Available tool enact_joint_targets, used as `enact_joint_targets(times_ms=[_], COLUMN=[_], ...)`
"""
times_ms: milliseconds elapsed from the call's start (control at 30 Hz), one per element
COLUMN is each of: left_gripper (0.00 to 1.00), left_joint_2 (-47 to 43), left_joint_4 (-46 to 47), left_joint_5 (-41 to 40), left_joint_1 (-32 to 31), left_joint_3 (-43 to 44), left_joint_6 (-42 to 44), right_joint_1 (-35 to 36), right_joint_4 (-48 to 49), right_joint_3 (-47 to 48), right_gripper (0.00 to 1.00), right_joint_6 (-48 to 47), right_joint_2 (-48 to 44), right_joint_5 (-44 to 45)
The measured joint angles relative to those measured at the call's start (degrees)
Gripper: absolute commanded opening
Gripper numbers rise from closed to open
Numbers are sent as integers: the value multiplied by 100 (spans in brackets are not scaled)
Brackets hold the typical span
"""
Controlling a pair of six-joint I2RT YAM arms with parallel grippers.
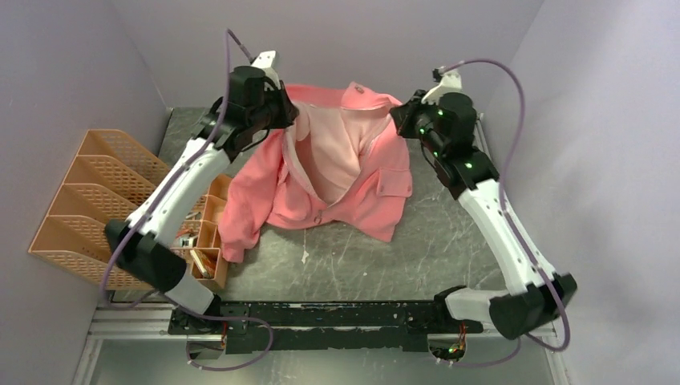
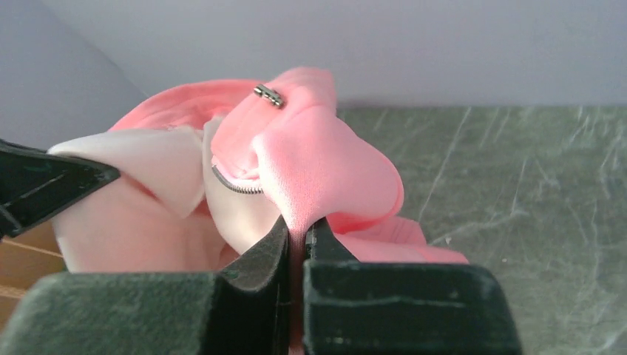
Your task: Zip up the jacket
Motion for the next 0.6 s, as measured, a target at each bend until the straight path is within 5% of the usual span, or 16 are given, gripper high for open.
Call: enact_joint_targets(times_ms=[333,600], left_gripper=[8,8], left_joint_2=[-2033,-2271], left_joint_4=[-39,-103], left_joint_5=[-262,-315], left_joint_1=[-431,-431], left_joint_3=[118,568], left_joint_6=[1036,1519], right_joint_1=[7,7], right_joint_4=[-483,-726], right_joint_3=[540,1128], right_gripper=[0,0], right_joint_6=[-223,-229], right_joint_2=[-1279,-1602], right_joint_5=[-205,-551])
